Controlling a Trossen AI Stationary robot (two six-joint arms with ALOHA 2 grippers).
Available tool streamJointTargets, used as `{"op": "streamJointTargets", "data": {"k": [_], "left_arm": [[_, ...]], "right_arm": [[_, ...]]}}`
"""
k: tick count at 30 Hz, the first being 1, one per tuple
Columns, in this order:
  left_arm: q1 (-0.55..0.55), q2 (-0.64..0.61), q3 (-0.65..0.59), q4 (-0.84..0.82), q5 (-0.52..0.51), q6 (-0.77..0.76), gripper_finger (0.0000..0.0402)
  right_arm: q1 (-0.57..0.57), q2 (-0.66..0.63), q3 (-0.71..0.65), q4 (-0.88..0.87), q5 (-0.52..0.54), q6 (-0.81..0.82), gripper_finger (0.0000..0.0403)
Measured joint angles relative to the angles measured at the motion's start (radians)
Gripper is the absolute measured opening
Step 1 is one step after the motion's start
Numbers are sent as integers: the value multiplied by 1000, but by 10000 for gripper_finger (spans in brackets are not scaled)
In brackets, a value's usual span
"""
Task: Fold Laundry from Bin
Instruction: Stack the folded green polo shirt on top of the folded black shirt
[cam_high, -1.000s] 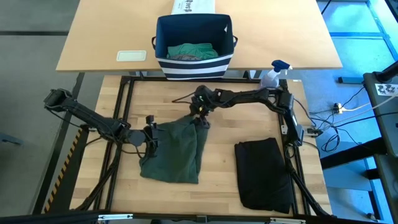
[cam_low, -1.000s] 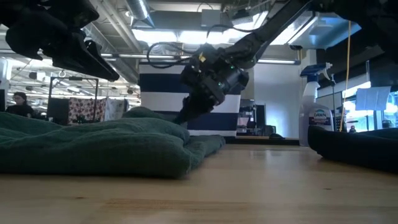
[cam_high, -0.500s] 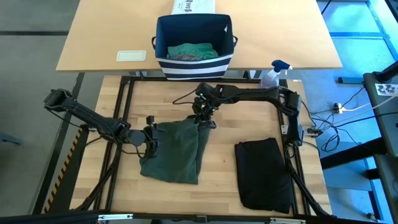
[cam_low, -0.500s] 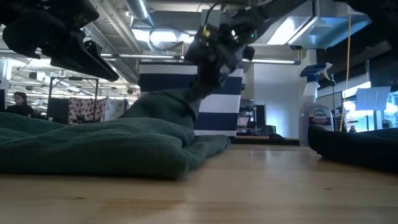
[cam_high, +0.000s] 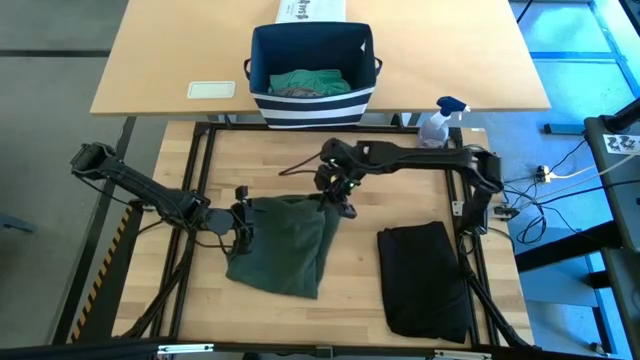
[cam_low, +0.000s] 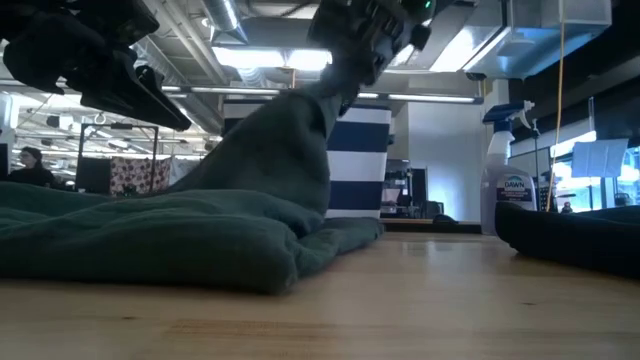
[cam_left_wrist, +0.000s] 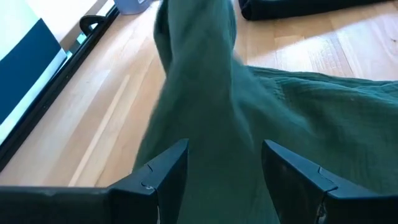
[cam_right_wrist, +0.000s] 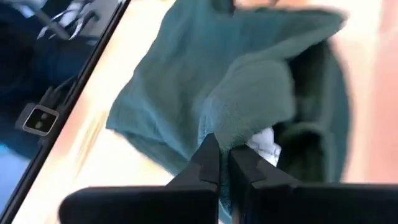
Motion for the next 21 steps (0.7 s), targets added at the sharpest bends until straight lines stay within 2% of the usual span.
{"op": "streamJointTargets", "data": {"k": [6, 10, 15, 21], "left_arm": [[-1, 0, 0, 0, 14, -21, 195], [-1, 0, 0, 1, 35, -25, 195], [-1, 0, 0, 2, 34, -25, 195], [-1, 0, 0, 9, 34, -25, 195]], "right_arm": [[-1, -67, 0, -56, 125, 72, 3], [-1, -59, -11, -168, 196, 85, 3], [-1, -27, -65, -165, 249, 110, 3], [-2, -11, -139, -114, 462, 105, 24]]}}
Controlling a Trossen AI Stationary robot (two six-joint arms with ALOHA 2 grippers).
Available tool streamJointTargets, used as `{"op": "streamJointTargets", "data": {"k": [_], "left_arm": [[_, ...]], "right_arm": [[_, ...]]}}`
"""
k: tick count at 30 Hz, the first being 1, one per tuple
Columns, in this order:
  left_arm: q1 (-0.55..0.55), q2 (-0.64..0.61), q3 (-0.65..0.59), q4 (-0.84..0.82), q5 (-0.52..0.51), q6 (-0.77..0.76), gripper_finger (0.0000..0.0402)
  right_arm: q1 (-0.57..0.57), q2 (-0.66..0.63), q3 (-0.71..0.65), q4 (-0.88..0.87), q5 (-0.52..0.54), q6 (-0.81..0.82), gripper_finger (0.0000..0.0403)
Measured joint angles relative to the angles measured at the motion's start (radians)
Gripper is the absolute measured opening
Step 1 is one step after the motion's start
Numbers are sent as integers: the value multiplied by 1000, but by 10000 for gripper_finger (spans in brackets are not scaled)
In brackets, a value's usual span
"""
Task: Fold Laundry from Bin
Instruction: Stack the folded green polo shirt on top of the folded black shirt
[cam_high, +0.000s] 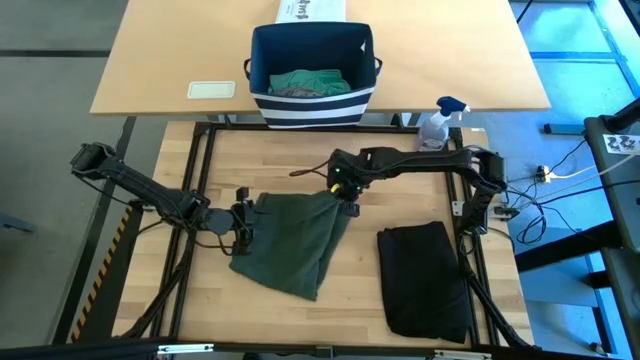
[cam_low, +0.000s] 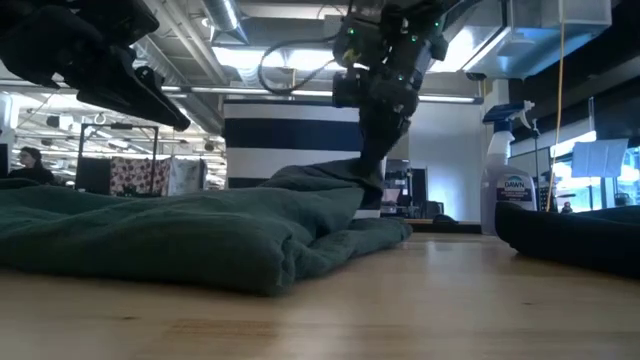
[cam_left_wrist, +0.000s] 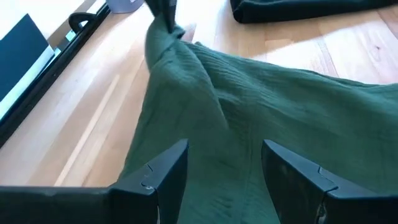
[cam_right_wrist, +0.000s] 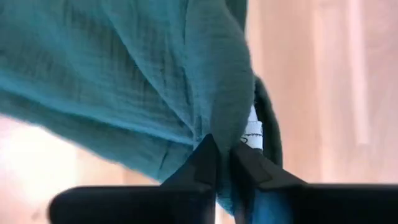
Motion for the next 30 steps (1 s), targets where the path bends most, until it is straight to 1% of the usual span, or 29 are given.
{"op": "streamJointTargets", "data": {"k": [2, 6, 8, 13, 18, 20, 23, 28, 30], "left_arm": [[0, 0, 0, 10, 14, 1, 195], [-18, 10, 10, 87, 110, 37, 195], [-46, 41, 10, 128, 119, 60, 195], [-102, 177, 10, 257, 117, 86, 195], [-140, 335, 19, 470, 116, 124, 195], [-151, 398, 45, 496, 117, 139, 195], [-154, 482, 89, 498, 111, 140, 195], [-131, 568, 129, 497, 22, 171, 195], [-100, 582, 137, 498, 48, 172, 195]], "right_arm": [[0, -3, 2, 17, 15, -7, 41], [0, -13, 37, 2, 16, -9, 79], [1, -13, 56, -21, 16, -17, 95], [2, -13, 72, -35, 16, -31, 119], [24, -14, 86, -83, 5, -31, 124], [63, -14, 86, -78, 1, -30, 124], [152, -7, 86, -41, 6, -30, 124], [324, 16, 85, 73, 99, 3, 124], [386, 44, 86, 131, 132, 43, 124]]}}
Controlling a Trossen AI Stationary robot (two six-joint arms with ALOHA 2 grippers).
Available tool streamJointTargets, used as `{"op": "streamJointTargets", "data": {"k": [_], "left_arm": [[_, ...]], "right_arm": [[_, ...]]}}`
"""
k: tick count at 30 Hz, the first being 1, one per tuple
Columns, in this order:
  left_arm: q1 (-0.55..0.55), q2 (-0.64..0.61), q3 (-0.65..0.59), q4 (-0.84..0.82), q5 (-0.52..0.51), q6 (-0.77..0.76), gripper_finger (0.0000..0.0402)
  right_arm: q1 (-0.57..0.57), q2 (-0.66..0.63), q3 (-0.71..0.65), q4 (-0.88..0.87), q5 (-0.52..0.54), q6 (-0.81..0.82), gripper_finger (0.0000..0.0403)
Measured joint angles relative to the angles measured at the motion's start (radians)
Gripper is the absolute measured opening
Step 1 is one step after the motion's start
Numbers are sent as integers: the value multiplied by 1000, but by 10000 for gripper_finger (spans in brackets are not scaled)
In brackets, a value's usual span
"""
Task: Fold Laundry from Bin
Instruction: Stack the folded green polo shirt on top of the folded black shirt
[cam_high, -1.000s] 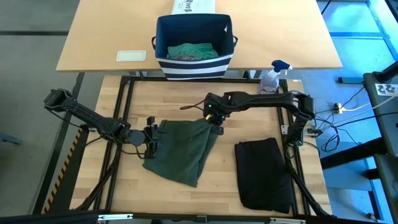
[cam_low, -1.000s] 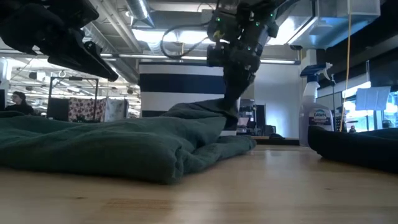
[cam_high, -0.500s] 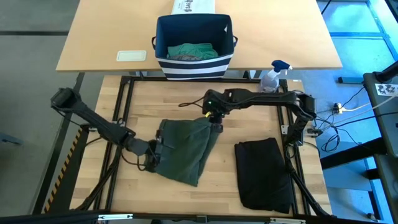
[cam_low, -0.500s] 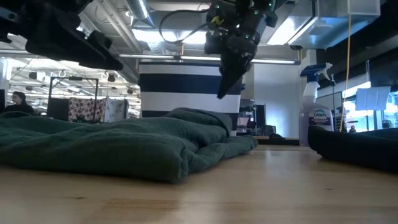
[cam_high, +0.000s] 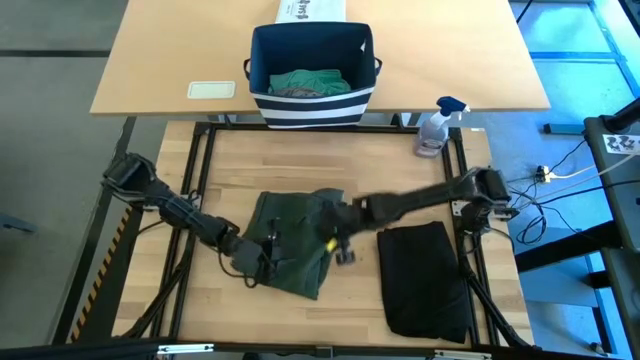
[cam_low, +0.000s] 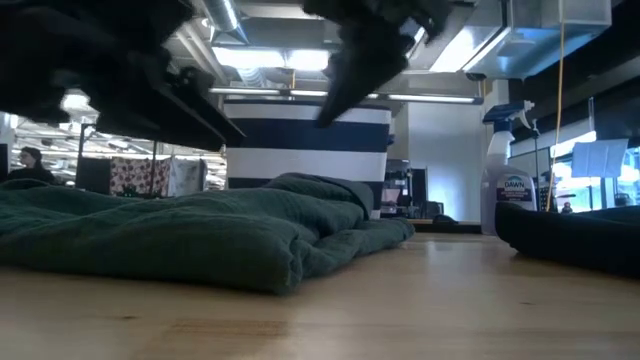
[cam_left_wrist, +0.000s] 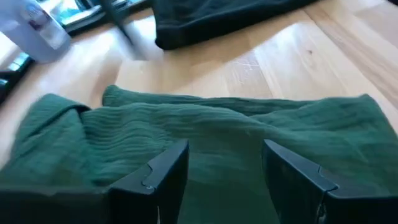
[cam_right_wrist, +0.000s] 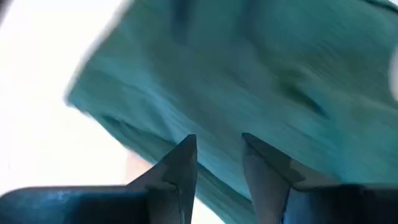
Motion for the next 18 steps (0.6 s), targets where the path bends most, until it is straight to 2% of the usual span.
{"op": "streamJointTargets", "data": {"k": [3, 5, 8, 11, 16, 18], "left_arm": [[22, 21, 17, 15, 120, -21, 194], [-2, 47, 37, 27, 154, -19, 190], [-48, 122, 102, 32, 150, 29, 180], [-80, 221, 191, 31, 135, 53, 171], [-97, 347, 303, 25, 19, 71, 164], [-90, 371, 329, 25, 7, 66, 160]], "right_arm": [[72, 39, -2, 5, 55, 54, 124], [95, 66, -2, 7, 106, 82, 124], [89, 99, -2, 3, 148, 123, 124], [53, 117, -2, 9, 147, 146, 124], [-13, 122, -1, 12, 145, 143, 124], [-35, 122, -1, 16, 139, 134, 124]]}}
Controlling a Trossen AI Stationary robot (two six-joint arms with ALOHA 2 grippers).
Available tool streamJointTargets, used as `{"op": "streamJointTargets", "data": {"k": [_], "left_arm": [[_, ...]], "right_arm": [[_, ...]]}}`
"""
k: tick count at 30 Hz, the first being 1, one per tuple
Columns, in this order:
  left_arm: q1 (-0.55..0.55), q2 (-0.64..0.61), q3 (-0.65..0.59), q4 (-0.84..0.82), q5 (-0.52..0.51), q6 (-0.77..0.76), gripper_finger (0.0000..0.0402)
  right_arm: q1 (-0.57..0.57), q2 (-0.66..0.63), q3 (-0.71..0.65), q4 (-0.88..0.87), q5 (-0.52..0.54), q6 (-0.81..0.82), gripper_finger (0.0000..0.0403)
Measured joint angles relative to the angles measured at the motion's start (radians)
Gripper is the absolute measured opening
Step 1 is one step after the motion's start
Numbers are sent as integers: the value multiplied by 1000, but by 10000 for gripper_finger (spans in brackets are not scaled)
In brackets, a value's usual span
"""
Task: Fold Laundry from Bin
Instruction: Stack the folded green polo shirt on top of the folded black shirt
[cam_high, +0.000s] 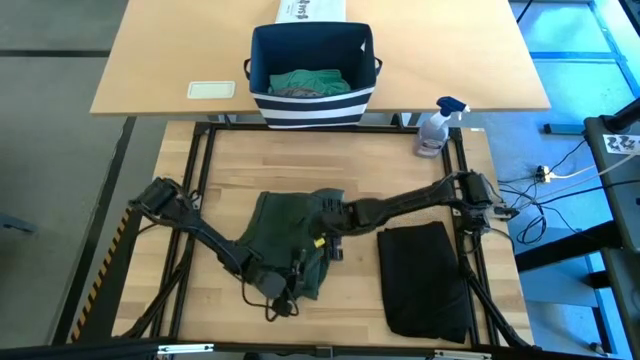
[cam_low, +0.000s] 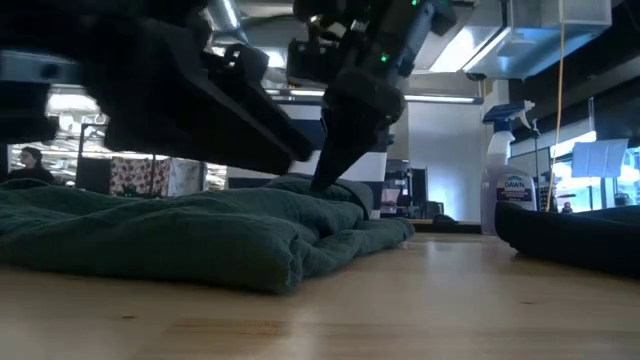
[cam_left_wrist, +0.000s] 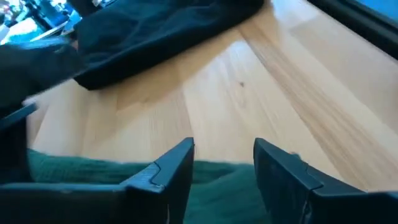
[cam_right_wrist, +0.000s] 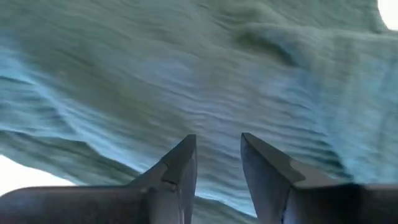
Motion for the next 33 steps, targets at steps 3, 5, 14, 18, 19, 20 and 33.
{"op": "streamJointTargets", "data": {"k": [3, 5, 14, 18, 19, 20, 33], "left_arm": [[17, 16, 6, -39, 10, -32, 150], [24, 22, 6, -100, 27, -66, 139], [33, 28, 7, -194, 224, -131, 93], [11, 28, 7, -199, 301, -127, 86], [6, 27, 7, -204, 319, -126, 86], [2, 26, 7, -211, 330, -126, 86], [-17, -145, 5, -239, 230, -68, 88]], "right_arm": [[-28, 0, -13, 3, -4, -21, 124], [-47, 1, -29, -3, -9, -26, 124], [-146, 2, -135, 120, -74, -48, 124], [-166, 2, -164, 133, -101, -48, 124], [-167, 1, -167, 136, -112, -47, 124], [-166, 1, -170, 138, -123, -48, 124], [-73, -61, -119, 153, -172, -29, 124]]}}
